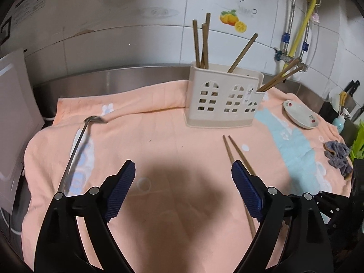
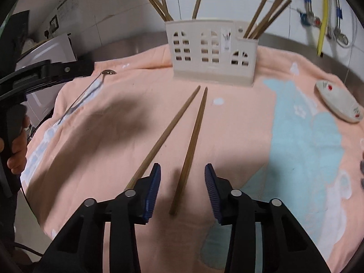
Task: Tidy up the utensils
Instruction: 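Lower both open grippers toward the last two chopsticks on the towel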
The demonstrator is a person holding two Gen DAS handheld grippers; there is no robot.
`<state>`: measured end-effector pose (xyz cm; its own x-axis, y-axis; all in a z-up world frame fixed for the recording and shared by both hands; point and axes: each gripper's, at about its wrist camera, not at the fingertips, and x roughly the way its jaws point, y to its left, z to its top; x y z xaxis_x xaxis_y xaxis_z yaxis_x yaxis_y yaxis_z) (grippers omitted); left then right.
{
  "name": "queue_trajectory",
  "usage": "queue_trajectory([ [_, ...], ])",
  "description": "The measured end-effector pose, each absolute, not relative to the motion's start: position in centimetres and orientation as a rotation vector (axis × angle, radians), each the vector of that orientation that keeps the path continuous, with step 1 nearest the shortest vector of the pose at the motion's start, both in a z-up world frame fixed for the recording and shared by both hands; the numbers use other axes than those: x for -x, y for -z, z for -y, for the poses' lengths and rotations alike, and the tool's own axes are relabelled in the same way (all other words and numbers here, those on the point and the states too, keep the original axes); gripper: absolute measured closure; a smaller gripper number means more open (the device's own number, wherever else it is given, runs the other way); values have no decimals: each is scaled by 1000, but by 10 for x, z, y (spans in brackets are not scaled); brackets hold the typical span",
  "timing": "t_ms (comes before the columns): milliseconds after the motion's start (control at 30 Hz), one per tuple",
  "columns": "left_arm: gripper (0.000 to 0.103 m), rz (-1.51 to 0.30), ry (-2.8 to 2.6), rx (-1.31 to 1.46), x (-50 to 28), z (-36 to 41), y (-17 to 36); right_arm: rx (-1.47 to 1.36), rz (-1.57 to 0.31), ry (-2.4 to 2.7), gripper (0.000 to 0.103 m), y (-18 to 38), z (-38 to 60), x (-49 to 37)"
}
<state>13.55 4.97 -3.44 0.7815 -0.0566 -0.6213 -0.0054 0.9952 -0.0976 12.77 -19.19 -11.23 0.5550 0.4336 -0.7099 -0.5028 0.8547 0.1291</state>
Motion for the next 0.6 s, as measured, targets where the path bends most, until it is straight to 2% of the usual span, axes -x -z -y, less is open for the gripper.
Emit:
queue_trajectory([
  [100,17,-683,29,123,-131,-53,41,75,-833,-556,76,118,190,-131],
  [367,17,-708,25,139,-126,-52,56,66,-863,-543,86,127,184,-137],
  [600,17,-722,38,138,-127,-48,63,94,-861,-518,89,130,179,-138],
])
